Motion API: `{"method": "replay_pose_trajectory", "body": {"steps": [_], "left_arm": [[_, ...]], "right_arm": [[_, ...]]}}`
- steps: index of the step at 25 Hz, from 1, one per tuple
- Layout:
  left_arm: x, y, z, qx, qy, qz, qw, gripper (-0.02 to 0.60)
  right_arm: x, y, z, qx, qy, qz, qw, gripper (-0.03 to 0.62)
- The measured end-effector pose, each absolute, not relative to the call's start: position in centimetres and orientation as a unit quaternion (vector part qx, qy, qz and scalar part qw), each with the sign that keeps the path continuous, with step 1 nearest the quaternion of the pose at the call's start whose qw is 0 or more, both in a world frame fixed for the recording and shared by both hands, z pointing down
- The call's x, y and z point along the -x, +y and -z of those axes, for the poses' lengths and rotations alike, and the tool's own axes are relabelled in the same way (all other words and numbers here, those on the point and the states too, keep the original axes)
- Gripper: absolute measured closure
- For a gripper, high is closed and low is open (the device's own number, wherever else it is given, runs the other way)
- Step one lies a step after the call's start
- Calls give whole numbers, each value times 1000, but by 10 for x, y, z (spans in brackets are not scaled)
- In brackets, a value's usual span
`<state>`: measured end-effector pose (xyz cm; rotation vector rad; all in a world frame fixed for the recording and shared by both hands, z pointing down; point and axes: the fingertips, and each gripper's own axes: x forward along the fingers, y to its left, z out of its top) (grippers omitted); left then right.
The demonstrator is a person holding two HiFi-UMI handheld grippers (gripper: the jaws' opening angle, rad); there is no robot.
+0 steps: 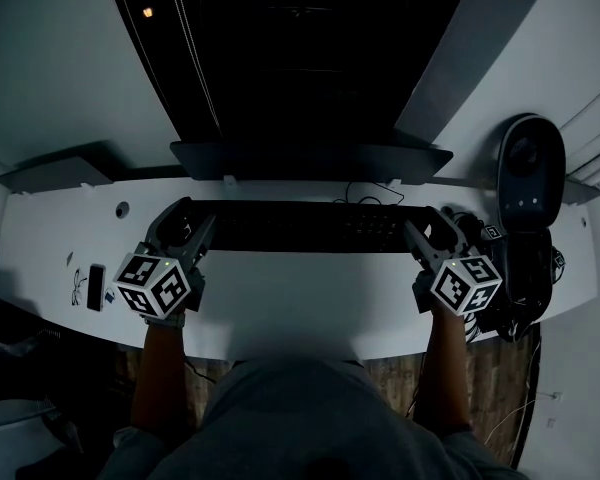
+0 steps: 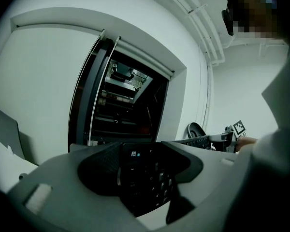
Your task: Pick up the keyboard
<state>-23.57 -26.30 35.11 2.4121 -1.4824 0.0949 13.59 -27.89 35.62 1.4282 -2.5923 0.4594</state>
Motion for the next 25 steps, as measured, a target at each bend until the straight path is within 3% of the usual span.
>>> {"method": "replay_pose_trajectory", "body": {"steps": [25], "left_arm": [[226,-277,-248,-857,-510,6,78,339]], "right_arm": [[-147,-288,-250,-486,-870,-82,29,330]]}}
